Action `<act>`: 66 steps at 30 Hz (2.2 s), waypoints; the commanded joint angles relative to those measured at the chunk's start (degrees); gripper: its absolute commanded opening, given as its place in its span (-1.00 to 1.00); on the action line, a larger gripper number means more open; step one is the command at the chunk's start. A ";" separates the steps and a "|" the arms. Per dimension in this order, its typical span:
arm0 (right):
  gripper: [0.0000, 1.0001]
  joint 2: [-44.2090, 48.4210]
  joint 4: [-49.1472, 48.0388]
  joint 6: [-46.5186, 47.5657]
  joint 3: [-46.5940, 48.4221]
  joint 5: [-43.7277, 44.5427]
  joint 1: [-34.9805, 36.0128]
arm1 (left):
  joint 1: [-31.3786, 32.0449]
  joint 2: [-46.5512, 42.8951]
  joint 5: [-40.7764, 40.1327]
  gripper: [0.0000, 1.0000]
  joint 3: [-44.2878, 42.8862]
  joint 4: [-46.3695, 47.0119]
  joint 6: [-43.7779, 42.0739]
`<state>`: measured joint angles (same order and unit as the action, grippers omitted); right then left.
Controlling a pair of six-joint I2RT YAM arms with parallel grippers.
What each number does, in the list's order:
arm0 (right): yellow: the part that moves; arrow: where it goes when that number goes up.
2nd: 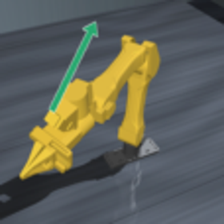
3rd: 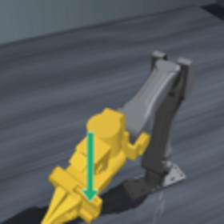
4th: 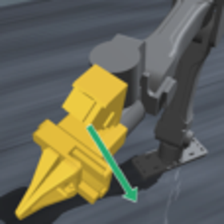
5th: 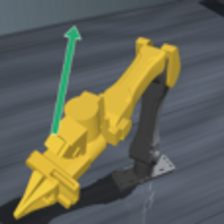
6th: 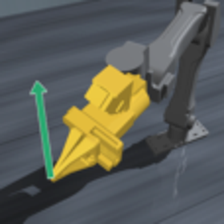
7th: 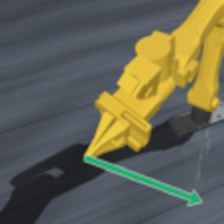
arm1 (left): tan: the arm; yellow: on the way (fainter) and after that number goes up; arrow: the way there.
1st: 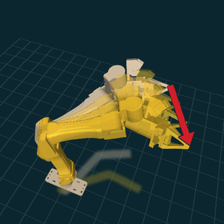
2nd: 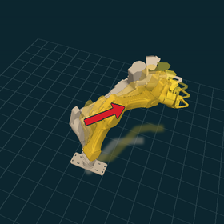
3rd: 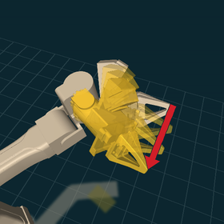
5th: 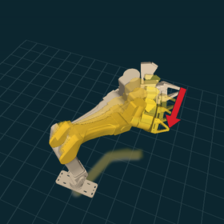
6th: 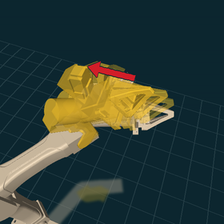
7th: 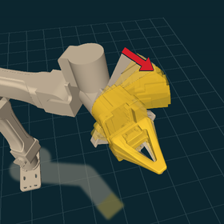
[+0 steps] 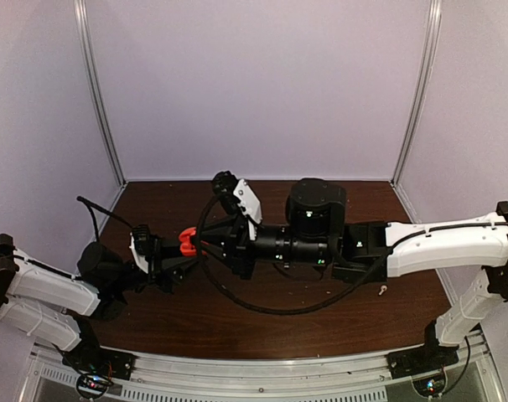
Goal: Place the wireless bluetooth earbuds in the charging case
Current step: Insert the right earbud into the right side groove of the charging case.
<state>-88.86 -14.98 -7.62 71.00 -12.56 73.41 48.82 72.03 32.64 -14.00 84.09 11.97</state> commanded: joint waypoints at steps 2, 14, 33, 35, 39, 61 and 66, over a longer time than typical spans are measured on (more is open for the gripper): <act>-0.82 -1.50 -1.99 0.49 0.96 1.25 0.38 | 0.23 0.13 0.57 -1.00 -0.06 4.23 0.23; -0.83 -1.34 -3.46 0.45 -0.77 3.61 0.26 | 0.23 0.15 0.31 -1.00 -0.05 5.05 0.82; -0.63 -1.85 -3.77 -0.78 -2.88 3.58 0.25 | 0.23 -0.28 -2.48 -1.00 0.46 6.20 1.73; -0.62 -1.54 -3.30 -0.56 -2.85 4.22 0.25 | 0.23 -0.29 -2.57 -1.00 0.55 6.18 1.73; -0.60 -1.57 -2.43 -0.56 -2.60 5.12 0.16 | 0.23 -0.20 -2.52 -1.00 0.55 6.44 1.91; 0.32 5.01 0.63 2.51 -3.99 0.31 0.14 | 0.20 -0.69 -4.03 -1.00 -0.28 -0.06 3.50; 0.30 7.75 2.01 2.96 -4.98 -0.91 0.09 | 0.23 -1.33 -3.97 -1.00 -0.66 -2.79 3.68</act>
<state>-84.38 -14.13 -5.54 67.20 -11.79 73.49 48.82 71.83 29.21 -13.41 82.54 14.94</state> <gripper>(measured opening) 0.667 0.205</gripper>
